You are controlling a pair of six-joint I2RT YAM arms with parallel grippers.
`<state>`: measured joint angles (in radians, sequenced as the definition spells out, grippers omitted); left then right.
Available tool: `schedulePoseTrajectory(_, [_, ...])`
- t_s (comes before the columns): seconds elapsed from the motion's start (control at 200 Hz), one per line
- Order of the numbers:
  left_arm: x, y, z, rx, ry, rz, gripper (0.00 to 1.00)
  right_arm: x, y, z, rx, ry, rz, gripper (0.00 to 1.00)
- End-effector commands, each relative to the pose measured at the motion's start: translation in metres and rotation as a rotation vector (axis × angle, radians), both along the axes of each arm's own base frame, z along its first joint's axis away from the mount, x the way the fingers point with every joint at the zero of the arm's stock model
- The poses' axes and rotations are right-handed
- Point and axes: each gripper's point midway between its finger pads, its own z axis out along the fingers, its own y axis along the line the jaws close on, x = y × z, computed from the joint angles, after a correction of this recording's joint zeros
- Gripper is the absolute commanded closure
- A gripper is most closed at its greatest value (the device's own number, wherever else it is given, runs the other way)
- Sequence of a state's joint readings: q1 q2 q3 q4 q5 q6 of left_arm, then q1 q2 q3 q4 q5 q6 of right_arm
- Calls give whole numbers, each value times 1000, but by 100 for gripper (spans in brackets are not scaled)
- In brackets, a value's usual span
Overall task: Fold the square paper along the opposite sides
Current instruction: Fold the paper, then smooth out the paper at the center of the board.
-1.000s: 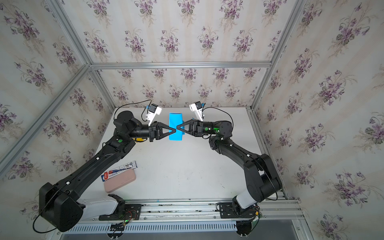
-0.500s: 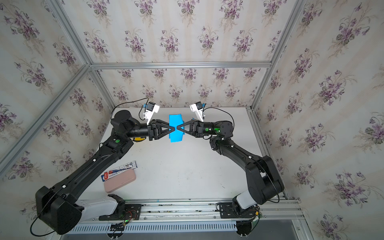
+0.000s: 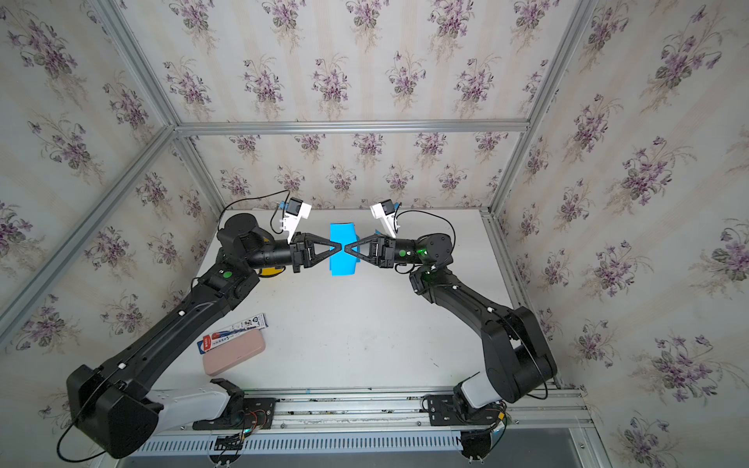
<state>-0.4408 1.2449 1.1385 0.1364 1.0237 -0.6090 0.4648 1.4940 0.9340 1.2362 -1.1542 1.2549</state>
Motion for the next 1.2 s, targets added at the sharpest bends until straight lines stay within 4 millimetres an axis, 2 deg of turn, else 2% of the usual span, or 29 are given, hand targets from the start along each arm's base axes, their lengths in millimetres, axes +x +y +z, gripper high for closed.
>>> schedulePoseTrajectory(0.0, [-2,3,-28,120,46,1,100,5,-9,-6,7,-20,-59,65])
schedulePoseTrajectory(0.035, [-1,5,-46,190,90,13,100,10,-13,-16,-10,-10,-92,61])
schedulePoseTrajectory(0.12, [2,12,-92,371,181,11,100,23,-24,-46,-91,5,-210,59])
schedulePoseTrajectory(0.185, [6,18,-142,536,295,1,100,38,-33,-79,-217,-11,-370,57])
schedulePoseTrajectory(0.21, [6,21,-160,591,345,-13,100,42,-36,-85,-258,-83,-441,58])
schedulePoseTrajectory(0.26, [2,23,-191,677,425,-60,100,46,-41,-109,-374,-130,-554,60])
schedulePoseTrajectory(0.37, [-2,27,-241,821,522,-111,100,42,-53,-146,-486,-236,-726,66])
schedulePoseTrajectory(0.4, [-1,26,-247,833,542,-127,100,41,-58,-153,-493,-258,-761,67])
schedulePoseTrajectory(0.425, [0,25,-252,837,552,-136,100,30,-49,-158,-492,-281,-744,69])
schedulePoseTrajectory(0.524, [2,26,-278,901,600,-167,100,16,-41,-178,-530,-370,-764,73])
schedulePoseTrajectory(0.669, [10,39,-323,1050,659,-170,100,-2,-24,-206,-575,-481,-753,77])
schedulePoseTrajectory(0.759, [14,40,-341,1112,670,-191,100,-9,-11,-220,-593,-532,-726,79])
schedulePoseTrajectory(0.974, [30,39,-358,1202,644,-177,100,-14,6,-235,-575,-595,-684,81])
schedulePoseTrajectory(1.194, [37,38,-368,1233,642,-168,100,-12,28,-263,-612,-631,-638,85])
